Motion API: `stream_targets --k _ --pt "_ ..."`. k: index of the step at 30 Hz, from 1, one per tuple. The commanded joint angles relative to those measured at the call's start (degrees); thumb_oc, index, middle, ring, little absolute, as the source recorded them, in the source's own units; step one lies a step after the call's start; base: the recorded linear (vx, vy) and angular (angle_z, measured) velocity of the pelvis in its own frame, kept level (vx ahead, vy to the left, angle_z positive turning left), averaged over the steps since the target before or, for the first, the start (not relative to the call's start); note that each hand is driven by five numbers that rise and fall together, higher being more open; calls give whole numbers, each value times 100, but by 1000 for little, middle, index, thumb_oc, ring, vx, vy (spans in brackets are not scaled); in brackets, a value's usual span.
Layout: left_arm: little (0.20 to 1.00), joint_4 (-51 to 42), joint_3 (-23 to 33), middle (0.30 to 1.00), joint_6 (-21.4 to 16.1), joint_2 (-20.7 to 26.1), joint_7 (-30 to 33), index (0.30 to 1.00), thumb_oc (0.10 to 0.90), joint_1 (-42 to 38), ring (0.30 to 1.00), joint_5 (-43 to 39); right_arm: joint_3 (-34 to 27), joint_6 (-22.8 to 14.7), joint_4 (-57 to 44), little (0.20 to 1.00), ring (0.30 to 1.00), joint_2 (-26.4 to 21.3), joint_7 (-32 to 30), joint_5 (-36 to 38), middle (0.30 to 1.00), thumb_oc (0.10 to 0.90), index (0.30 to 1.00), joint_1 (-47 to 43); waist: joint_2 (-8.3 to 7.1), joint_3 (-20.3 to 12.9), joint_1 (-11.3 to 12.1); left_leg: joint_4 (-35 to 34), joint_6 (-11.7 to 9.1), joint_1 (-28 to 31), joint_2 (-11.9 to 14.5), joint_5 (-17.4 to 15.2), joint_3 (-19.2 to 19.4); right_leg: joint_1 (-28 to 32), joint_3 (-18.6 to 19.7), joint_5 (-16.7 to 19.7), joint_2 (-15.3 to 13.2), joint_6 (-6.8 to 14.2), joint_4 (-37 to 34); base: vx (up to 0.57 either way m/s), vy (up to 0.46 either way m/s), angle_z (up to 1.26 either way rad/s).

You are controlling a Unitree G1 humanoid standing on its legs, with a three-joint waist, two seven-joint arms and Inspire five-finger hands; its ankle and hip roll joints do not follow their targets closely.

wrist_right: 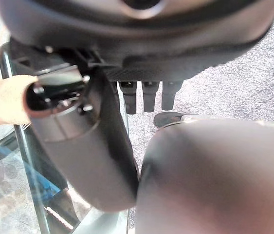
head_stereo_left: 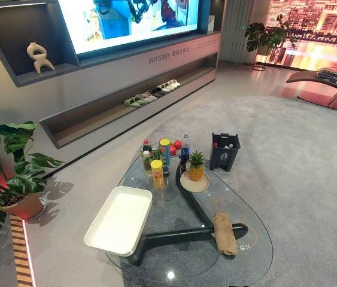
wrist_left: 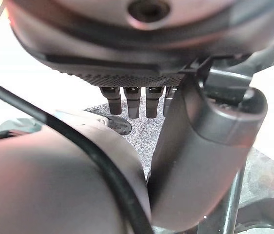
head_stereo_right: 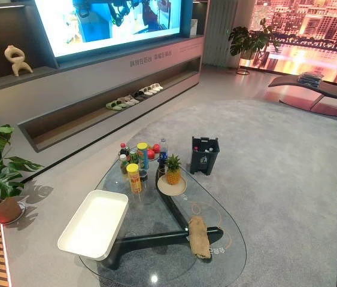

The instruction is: Wipe the table with a cloth and put it in the basket.

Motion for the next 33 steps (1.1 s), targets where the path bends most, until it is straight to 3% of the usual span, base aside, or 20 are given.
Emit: stream_targets --k 1,10,16,23,29,33 --pt "900 512 -63 900 -62 -231 134 900 800 -365 900 294 87 92 368 900 900 311 41 -14 900 800 900 -173 -199 178 34 120 256 226 -396 -528 91 -78 -60 127 -96 125 24 0 0 0" --pt "900 489 -91 900 -57 -237 213 900 800 -359 900 339 80 -490 210 900 900 309 -387 143 900 800 900 -165 -216 222 12 150 256 191 -403 -527 130 -117 -34 161 -93 140 24 0 0 0" --pt "900 403 -143 900 182 -194 240 900 800 -335 900 288 146 -947 -202 900 900 208 -986 -198 900 800 900 -233 -256 394 -19 303 274 50 -413 -572 220 -237 21 218 -94 151 45 15 2 -1" --pt "900 188 -313 900 64 -119 385 900 800 -323 900 227 324 -928 -984 900 900 87 -1601 -94 900 800 900 -278 -326 635 -14 716 330 -345 -450 -648 265 -521 80 257 -104 115 186 2 1 -6" --pt "900 -35 -538 900 4 -53 449 900 800 -580 900 205 543 -1209 -2043 900 900 -1 -2423 98 900 800 900 -505 -370 1191 -48 1083 417 -954 -506 -652 287 -1143 154 241 -89 74 588 -138 -3 2" --pt "900 -322 -775 900 -162 -11 629 900 800 -683 900 269 658 -1141 -3199 900 900 -197 -3095 -22 900 800 900 -641 -348 1595 -146 1373 455 -1387 -536 -637 334 -1670 140 127 -72 51 1128 -150 24 2"
